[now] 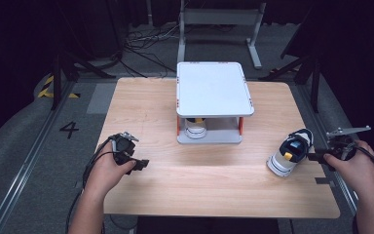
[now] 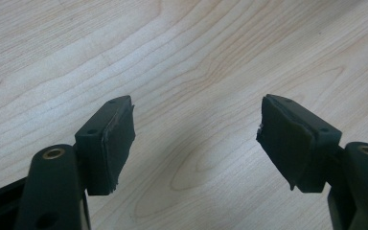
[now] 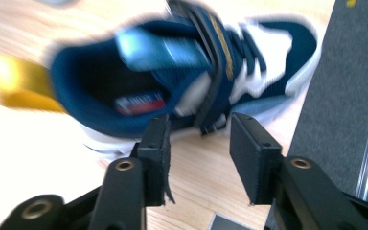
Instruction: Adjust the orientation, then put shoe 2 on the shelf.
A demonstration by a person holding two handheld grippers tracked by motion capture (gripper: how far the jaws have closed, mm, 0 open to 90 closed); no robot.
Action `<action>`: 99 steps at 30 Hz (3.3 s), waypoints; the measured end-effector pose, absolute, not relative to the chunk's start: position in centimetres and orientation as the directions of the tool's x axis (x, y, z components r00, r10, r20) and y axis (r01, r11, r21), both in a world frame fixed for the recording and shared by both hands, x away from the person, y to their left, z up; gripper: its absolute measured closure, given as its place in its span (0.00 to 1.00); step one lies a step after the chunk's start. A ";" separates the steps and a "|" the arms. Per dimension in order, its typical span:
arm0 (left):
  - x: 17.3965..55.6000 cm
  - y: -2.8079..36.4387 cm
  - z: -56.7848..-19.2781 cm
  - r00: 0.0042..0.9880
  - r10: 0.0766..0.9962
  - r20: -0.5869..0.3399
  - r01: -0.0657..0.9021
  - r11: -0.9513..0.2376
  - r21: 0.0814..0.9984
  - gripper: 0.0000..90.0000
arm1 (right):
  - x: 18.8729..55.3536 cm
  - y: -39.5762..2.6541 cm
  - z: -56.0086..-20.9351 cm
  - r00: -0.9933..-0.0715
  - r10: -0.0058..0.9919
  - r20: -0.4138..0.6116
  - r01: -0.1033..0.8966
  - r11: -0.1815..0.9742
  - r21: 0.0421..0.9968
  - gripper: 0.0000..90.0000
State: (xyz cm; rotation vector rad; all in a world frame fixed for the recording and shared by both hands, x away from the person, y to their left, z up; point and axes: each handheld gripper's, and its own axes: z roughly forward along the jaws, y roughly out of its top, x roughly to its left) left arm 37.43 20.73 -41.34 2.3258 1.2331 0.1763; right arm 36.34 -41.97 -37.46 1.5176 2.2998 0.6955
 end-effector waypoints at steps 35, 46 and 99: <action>37.4 20.9 -41.8 0.591 0.797 -0.126 0.744 -0.478 0.468 0.32 | 41.1 -32.8 -41.5 -0.624 0.775 0.103 0.773 0.592 0.228 0.70; 37.9 21.0 -41.3 0.585 0.802 -0.122 0.740 -0.466 0.485 0.32 | 39.8 -32.2 -39.1 -0.724 0.686 0.073 0.677 0.687 0.263 0.72; 34.2 25.4 -41.5 0.486 0.863 -0.138 0.793 -0.369 0.485 0.31 | 44.0 -12.2 -37.9 -0.996 0.089 -0.019 0.081 0.967 0.242 0.68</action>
